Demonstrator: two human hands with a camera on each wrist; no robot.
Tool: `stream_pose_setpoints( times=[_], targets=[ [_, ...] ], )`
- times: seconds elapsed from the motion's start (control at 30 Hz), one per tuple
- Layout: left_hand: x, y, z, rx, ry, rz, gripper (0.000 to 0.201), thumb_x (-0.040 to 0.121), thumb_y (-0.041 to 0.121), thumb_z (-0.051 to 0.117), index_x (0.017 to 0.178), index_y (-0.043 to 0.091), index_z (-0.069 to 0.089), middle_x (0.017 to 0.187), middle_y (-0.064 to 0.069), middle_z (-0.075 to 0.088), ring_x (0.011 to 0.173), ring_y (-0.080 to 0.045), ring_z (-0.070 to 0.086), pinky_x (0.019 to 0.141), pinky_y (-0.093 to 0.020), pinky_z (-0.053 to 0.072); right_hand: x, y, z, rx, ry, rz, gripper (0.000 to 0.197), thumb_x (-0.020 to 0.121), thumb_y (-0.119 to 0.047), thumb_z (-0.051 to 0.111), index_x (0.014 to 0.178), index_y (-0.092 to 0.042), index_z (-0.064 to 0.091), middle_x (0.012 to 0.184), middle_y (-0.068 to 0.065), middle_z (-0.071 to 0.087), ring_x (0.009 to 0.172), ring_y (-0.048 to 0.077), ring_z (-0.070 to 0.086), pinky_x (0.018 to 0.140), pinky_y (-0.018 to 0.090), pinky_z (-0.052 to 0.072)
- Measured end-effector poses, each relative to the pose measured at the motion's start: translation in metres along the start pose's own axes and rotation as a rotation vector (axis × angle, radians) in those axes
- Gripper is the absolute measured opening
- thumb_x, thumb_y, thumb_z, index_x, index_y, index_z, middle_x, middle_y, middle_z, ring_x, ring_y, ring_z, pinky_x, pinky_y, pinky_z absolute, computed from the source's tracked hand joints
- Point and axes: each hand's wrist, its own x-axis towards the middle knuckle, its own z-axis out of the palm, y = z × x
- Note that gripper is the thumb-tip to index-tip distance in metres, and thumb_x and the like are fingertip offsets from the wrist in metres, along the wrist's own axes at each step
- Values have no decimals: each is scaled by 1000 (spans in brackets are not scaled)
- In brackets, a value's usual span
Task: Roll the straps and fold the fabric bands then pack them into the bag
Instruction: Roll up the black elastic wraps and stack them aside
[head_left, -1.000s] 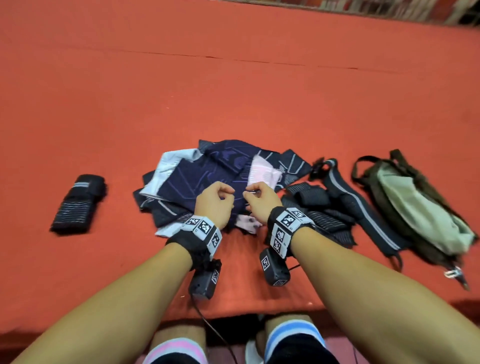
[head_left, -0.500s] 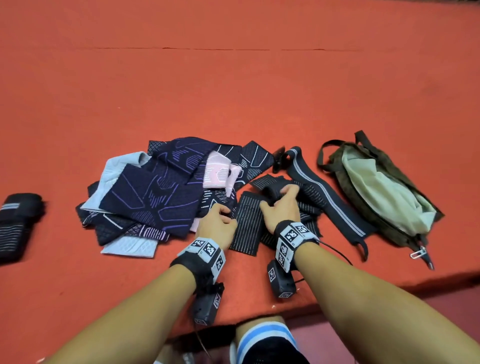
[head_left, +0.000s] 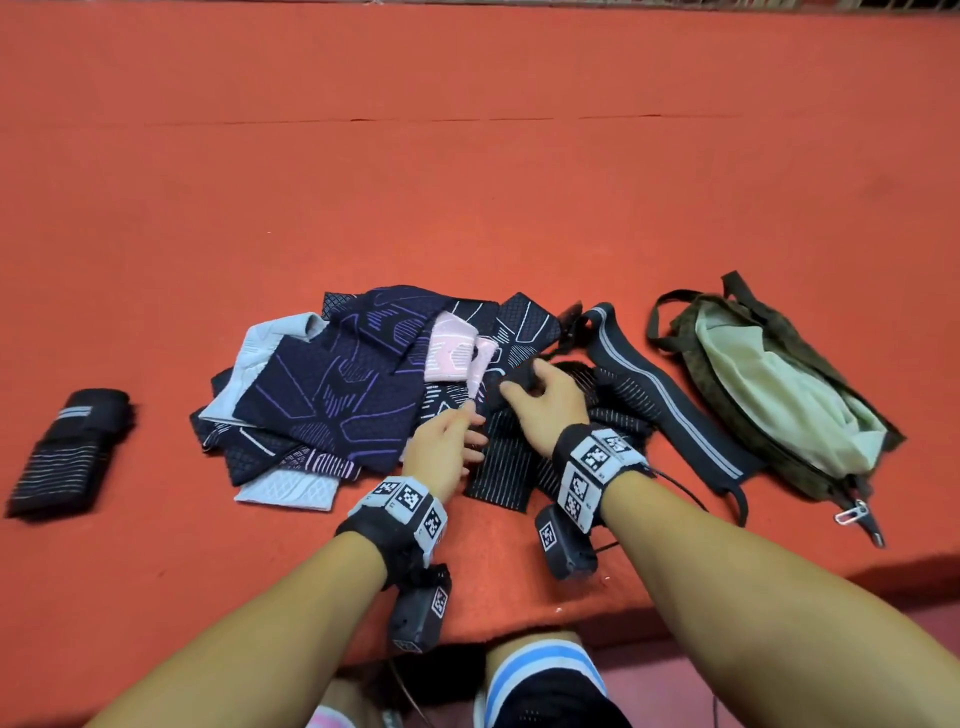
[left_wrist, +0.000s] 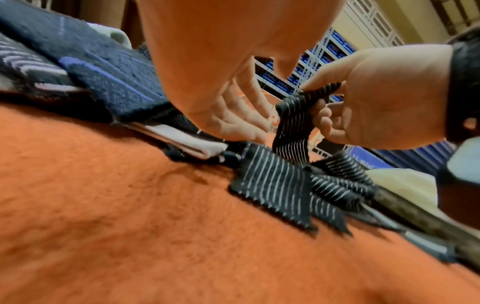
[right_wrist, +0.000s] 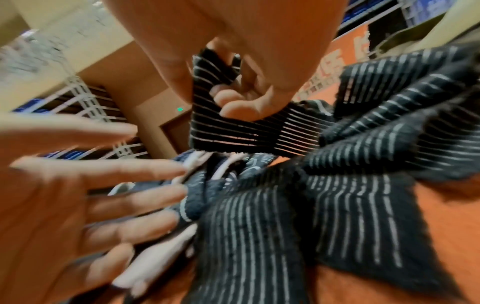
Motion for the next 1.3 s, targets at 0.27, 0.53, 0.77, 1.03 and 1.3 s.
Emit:
stream_pose_setpoints(
  times=[0.27, 0.53, 0.77, 1.03, 1.3],
  targets=[
    [-21, 18, -39, -39, 108, 97, 43, 72, 51, 79, 99, 18, 68, 89, 3, 74, 84, -18, 71, 82, -38, 57, -63, -18, 46, -204, -249, -251, 23, 82, -44, 63, 92, -23, 64, 89, -2, 45, 81, 20, 55, 76, 40, 49],
    [-27, 8, -104, 145, 393, 109, 36, 99, 16, 53, 133, 7, 58, 132, -13, 63, 124, -33, 55, 108, -42, 40, -97, -51, 73, 25, -413, -223, 43, 77, -30, 50, 119, -38, 57, 79, -10, 65, 71, 6, 58, 78, 28, 47],
    [-41, -5, -147, 176, 491, 92, 30, 99, 4, 42, 123, 9, 58, 119, -10, 64, 93, -30, 59, 77, -23, 44, -57, -24, 60, 194, -3, 282, 52, 91, -32, 62, 141, -21, 50, 131, 9, 59, 120, 27, 57, 105, 32, 40],
    [-39, -40, -172, 137, 428, -29, 13, 97, 21, 58, 107, 14, 63, 106, -2, 66, 105, -27, 60, 84, -29, 37, -46, 2, 34, -105, -124, 234, 13, 90, -21, 64, 98, -24, 73, 100, 0, 73, 97, 19, 66, 86, 25, 46],
    [-48, -47, -176, 347, 515, -10, 26, 91, 11, 65, 112, 25, 58, 83, 2, 60, 62, -9, 51, 53, -20, 35, -73, -12, 90, -437, -448, 183, 56, 82, -32, 72, 134, -16, 57, 121, 7, 67, 110, 25, 64, 95, 27, 46]
  ],
)
